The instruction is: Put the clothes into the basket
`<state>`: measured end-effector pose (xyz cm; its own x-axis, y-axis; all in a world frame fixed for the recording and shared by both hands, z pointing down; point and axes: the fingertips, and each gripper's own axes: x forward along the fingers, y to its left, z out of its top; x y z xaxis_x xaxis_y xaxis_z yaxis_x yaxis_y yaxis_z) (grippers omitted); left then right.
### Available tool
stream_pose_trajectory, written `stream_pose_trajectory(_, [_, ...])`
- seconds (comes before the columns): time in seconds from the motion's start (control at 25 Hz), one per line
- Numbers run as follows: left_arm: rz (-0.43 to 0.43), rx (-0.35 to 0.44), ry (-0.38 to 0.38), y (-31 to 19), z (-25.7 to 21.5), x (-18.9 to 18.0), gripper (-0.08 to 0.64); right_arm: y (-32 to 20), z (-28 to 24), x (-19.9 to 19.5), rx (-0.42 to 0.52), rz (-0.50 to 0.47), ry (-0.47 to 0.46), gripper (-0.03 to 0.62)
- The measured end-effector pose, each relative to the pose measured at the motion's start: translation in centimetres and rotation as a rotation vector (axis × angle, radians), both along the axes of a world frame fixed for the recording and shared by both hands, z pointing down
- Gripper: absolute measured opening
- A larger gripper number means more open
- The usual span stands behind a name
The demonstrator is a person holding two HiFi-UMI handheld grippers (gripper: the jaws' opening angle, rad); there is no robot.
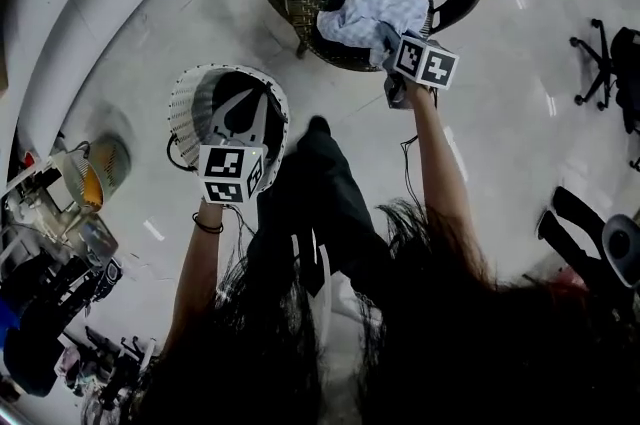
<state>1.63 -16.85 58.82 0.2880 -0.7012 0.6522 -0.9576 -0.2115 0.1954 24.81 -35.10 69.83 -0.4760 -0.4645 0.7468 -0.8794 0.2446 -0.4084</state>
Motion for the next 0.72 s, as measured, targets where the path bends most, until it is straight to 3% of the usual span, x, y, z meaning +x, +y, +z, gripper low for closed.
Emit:
stream_pose_trajectory(0.44, [-0.007,0.12,0.001,5.6,-8.7,-2.6,0.029,6.2,-17.1,-3.9,0.17,-0.073,-0.116,0.106])
stream_pose_trajectory(0.72, [-0.067,0.164,-0.006,10.6,-12.9,-7.0,0.029,11.8,-26.4,-9.1,0.239,-0.168,-0.184,0.106])
